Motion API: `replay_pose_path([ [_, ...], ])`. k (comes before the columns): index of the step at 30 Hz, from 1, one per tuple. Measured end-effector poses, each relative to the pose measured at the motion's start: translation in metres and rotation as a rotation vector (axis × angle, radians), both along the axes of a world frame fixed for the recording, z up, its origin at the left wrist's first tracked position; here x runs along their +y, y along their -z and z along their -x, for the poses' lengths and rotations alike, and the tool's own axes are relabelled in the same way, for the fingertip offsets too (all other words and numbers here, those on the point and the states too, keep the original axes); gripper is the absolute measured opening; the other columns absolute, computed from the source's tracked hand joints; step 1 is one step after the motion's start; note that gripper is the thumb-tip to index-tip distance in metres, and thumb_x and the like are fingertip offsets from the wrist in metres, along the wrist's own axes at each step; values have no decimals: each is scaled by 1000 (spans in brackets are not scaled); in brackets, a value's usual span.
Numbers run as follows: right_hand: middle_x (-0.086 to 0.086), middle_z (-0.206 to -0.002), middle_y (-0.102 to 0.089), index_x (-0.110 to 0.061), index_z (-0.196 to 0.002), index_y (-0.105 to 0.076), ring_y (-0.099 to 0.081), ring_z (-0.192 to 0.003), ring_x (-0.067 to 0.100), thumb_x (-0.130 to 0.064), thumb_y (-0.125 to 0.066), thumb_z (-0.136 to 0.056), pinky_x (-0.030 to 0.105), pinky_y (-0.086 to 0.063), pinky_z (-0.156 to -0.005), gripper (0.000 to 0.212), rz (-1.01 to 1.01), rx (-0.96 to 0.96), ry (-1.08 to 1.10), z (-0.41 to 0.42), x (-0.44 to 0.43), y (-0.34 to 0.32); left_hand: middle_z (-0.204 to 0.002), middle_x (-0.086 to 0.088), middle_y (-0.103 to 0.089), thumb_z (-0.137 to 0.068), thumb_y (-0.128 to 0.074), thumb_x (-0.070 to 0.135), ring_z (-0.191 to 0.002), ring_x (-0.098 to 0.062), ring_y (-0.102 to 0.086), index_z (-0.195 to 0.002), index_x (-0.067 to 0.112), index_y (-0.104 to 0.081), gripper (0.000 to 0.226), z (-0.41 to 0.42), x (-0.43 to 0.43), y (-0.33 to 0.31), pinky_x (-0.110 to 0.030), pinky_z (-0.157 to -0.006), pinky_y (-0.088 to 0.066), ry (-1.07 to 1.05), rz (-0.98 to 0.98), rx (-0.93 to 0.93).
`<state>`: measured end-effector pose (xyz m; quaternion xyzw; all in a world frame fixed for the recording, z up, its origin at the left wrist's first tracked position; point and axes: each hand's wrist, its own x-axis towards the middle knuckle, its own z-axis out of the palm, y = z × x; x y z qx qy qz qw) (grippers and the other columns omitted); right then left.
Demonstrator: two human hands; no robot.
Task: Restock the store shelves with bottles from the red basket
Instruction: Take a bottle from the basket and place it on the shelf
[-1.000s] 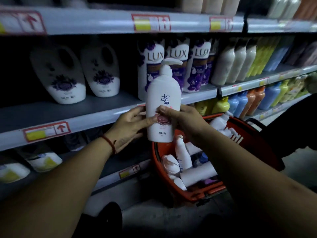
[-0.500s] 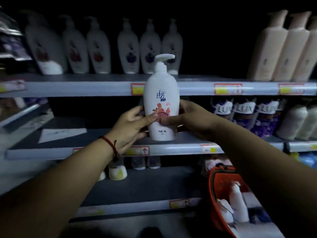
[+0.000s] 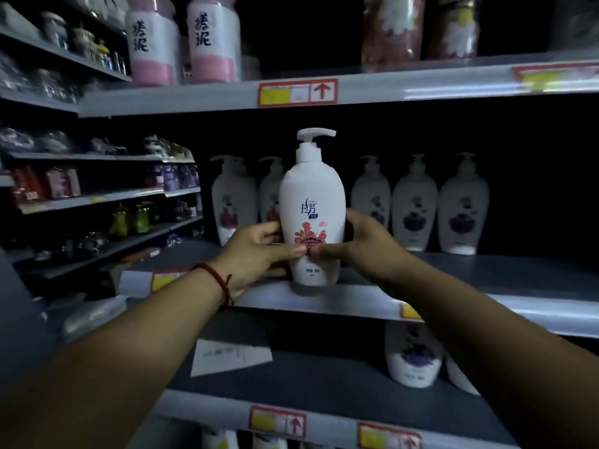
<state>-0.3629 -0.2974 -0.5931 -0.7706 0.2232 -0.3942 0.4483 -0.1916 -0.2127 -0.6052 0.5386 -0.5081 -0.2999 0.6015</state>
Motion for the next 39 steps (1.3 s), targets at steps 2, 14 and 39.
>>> replay_pose_path([
  [2,4,-105,-73,-9,-115,-61,-71,-97,19,-2,-82,-73,34,-61,-82,47,16,-2,1,-34,-21,-7,-112,-2,-74,-82,-75,8,-103,-20,-70,-116,16,-67,36,-29,-20,-6,-39,-88,-57,-34,5,-4],
  [14,16,-107,-72,-7,-105,-62,-71,-98,30,-7,-82,-75,51,-56,-89,36,-82,8,63,-147,-108,27,-112,-8,-69,-83,-72,0,-104,-23,-66,-96,13,-63,21,-117,-110,32,-40,-93,-55,-188,90,6],
  [39,14,-123,-63,-6,-121,-60,-59,-110,29,-41,-67,-89,32,-47,-91,48,347,580,362,-168,-122,44,-93,-6,-74,-64,-83,15,-91,-22,-68,-82,4,-74,23,-126,-113,38,-37,-90,-56,-439,-131,-236],
])
